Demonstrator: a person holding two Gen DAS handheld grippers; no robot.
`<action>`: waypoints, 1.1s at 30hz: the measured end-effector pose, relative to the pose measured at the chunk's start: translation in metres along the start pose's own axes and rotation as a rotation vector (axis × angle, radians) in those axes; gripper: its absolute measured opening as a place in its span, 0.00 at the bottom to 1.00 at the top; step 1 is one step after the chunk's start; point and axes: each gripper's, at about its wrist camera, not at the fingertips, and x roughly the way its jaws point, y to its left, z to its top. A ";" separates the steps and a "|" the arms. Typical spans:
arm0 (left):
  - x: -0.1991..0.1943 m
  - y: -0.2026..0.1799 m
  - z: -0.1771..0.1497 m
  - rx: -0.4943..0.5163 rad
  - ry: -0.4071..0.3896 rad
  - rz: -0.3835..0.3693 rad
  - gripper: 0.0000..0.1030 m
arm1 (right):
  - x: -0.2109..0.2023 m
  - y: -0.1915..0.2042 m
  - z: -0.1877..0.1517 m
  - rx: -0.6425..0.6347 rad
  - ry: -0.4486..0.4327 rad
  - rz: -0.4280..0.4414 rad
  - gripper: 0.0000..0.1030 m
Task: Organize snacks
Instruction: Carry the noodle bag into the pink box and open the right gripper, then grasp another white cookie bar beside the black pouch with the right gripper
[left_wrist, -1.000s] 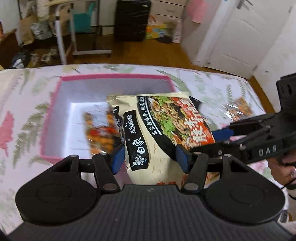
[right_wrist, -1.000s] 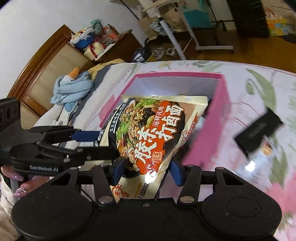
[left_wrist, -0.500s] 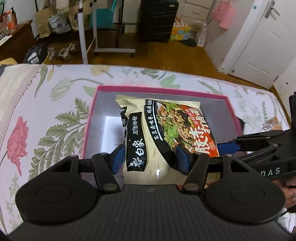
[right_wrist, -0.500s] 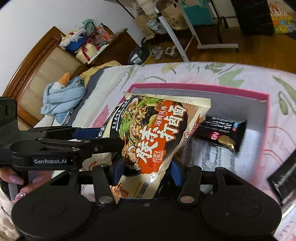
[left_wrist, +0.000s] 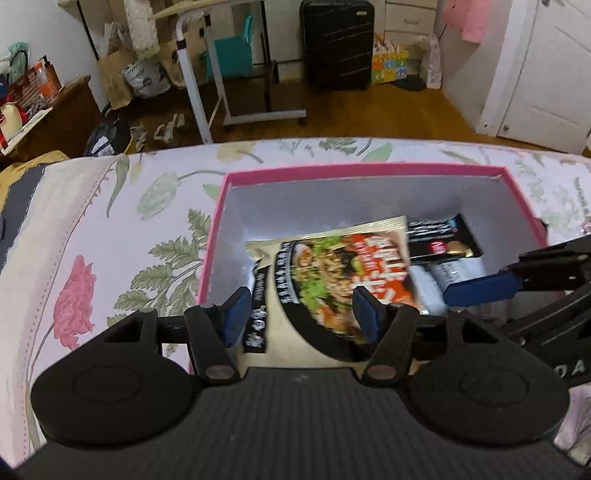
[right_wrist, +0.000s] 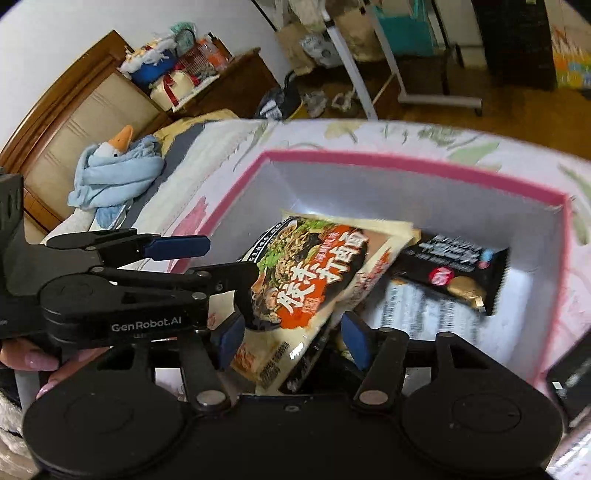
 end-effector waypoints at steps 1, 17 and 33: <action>-0.004 -0.002 0.000 -0.002 -0.001 -0.011 0.58 | -0.009 -0.001 -0.002 -0.007 -0.010 -0.004 0.62; -0.081 -0.088 0.000 0.080 -0.032 -0.231 0.58 | -0.161 -0.068 -0.056 -0.001 -0.187 -0.192 0.63; -0.056 -0.225 -0.015 0.212 0.013 -0.453 0.57 | -0.159 -0.158 -0.096 0.286 -0.186 -0.210 0.63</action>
